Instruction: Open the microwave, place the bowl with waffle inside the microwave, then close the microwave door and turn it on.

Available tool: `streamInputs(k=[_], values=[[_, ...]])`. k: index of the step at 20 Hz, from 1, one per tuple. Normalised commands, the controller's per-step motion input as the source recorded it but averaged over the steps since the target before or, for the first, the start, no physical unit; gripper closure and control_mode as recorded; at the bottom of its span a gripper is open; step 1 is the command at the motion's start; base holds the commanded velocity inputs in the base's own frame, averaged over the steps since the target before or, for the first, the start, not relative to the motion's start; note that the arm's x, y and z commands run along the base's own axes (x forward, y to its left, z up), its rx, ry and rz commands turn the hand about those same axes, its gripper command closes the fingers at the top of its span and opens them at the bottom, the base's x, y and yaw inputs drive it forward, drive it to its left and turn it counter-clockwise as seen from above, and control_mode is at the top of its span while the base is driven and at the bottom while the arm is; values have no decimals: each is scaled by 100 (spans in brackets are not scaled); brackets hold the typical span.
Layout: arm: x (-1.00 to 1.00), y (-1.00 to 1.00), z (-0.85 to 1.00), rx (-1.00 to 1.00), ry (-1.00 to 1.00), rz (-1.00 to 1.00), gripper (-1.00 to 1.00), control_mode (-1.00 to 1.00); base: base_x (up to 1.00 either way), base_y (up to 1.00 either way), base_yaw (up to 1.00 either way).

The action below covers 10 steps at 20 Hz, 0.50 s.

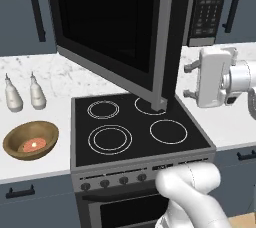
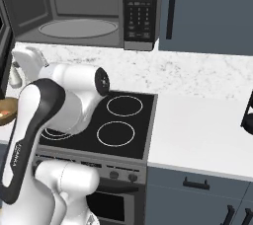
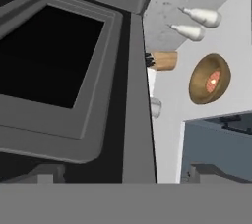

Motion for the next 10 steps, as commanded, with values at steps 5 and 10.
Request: streamInputs(k=[5,10], values=[[4,98,-7,-3,0,-9,-100,-100,0,0,0],[0,86,-4,0,0,-2,-100,-100,0,0,0]])
